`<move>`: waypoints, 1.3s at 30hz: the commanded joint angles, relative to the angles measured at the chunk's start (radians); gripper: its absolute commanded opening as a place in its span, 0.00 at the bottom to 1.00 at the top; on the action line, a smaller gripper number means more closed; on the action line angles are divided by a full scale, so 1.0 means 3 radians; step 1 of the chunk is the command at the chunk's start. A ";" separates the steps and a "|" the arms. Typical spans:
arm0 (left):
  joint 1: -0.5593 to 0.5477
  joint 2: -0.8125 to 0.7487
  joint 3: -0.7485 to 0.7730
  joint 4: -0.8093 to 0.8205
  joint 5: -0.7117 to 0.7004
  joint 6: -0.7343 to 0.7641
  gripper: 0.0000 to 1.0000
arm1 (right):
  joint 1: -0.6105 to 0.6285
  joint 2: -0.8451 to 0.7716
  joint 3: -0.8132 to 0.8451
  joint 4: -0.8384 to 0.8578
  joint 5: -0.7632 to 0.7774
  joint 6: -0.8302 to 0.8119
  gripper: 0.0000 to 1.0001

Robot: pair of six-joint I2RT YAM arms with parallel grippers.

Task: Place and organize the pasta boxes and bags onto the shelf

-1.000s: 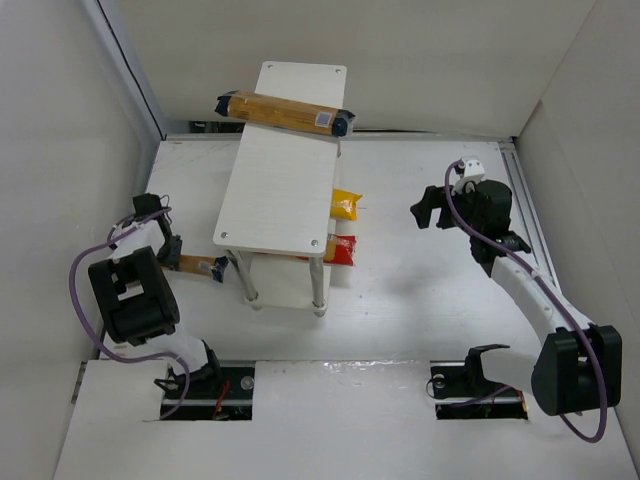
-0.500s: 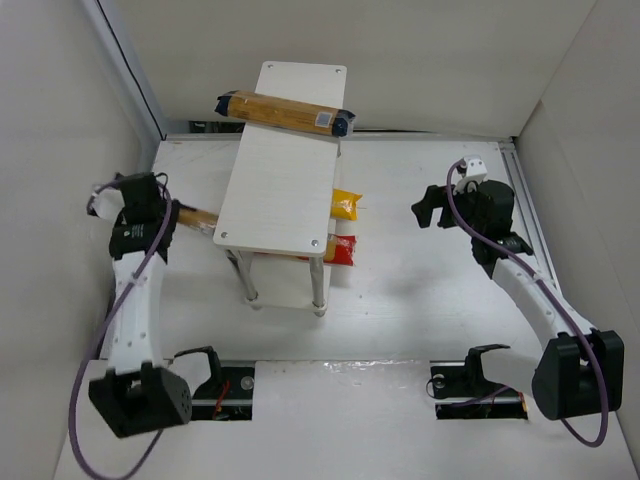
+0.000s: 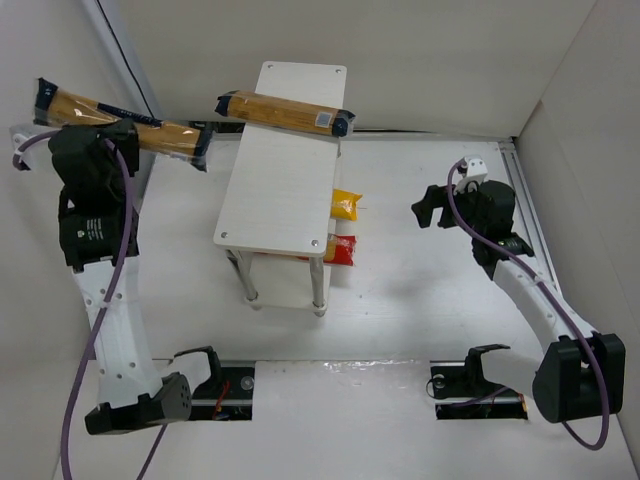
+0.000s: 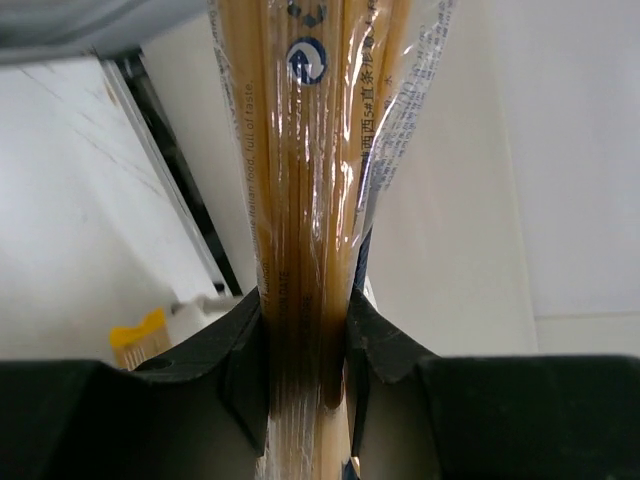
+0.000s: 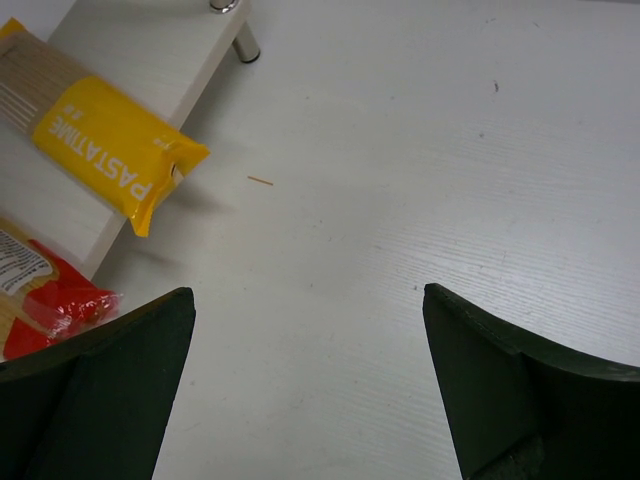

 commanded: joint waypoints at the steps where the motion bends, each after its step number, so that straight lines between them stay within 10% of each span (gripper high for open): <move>1: -0.0071 0.0018 0.0219 0.0511 0.0517 -0.0350 0.00 | 0.0051 -0.0076 -0.0002 0.0077 -0.0023 -0.0030 1.00; 9: -0.0433 0.0085 -0.0124 0.0875 0.0962 -0.0714 0.00 | 0.0118 -0.0046 -0.0002 0.0077 0.0038 -0.0030 1.00; 38: -0.2377 0.0325 -0.0227 0.0706 -0.0873 -0.1247 0.00 | 0.0210 0.0128 0.0090 -0.0015 0.0207 -0.0061 1.00; 39: -0.2377 0.0361 -0.0180 0.0706 -0.0823 -0.1180 0.12 | 0.0210 0.0128 0.0090 -0.0015 0.0207 -0.0061 1.00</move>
